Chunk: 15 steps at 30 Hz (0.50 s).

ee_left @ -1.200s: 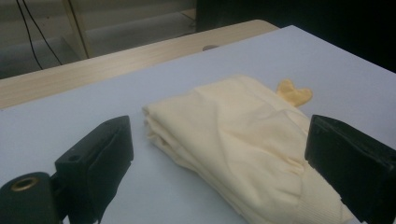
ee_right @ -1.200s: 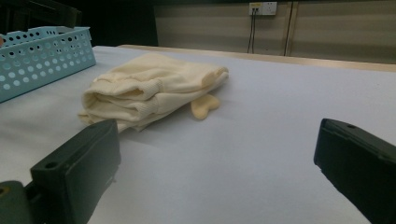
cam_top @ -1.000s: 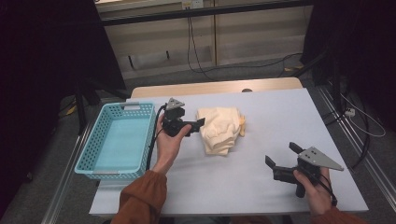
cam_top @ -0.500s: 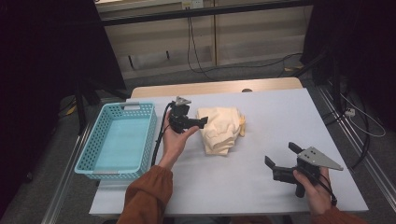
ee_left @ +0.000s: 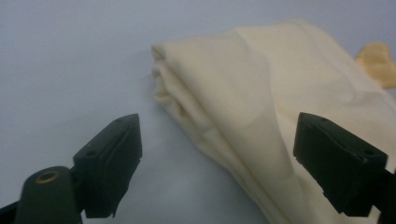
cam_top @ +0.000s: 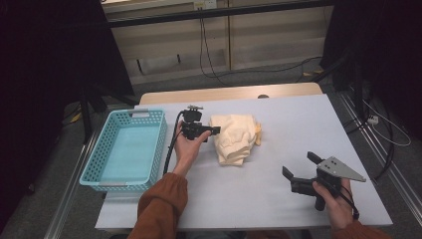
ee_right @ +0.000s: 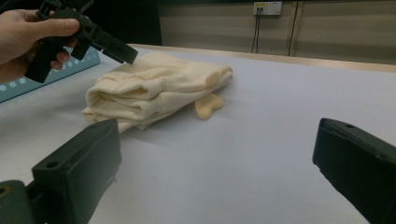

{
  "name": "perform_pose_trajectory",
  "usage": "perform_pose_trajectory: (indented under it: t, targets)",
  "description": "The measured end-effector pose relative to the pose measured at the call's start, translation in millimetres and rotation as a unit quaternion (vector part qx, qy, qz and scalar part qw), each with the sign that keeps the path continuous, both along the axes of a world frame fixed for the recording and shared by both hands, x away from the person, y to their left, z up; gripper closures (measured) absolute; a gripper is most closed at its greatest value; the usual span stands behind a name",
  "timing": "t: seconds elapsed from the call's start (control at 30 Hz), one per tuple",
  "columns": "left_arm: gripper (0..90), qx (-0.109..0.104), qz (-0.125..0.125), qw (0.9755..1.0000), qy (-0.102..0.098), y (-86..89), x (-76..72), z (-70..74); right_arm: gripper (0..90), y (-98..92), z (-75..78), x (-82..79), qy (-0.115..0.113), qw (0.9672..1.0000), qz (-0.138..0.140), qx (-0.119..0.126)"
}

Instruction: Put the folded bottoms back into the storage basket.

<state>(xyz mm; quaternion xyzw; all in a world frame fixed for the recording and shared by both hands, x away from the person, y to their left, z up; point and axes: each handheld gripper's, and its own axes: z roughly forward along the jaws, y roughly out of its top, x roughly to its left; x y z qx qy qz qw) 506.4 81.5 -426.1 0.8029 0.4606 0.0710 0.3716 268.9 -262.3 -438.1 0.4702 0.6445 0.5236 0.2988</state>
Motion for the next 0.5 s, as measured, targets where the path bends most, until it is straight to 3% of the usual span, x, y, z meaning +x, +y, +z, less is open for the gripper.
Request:
perform_pose_trajectory:
  t: [0.1,0.37,0.5]
  targets:
    - [20.2,0.011,-0.006,0.9999,0.005,-3.1,-0.9,-2.1,1.0,0.4,-0.3,0.2,-0.001,1.0000,0.001,0.000]
    - [31.6,-0.023,-0.002,0.9981,0.058,-6.6,3.4,-15.7,0.7,-0.8,-0.3,0.0,0.002,1.0000,-0.004,0.002]
    - [37.7,-0.024,-0.005,0.9975,0.065,-9.3,2.4,-18.3,0.7,-0.5,-0.1,-0.4,0.001,1.0000,0.000,-0.001]
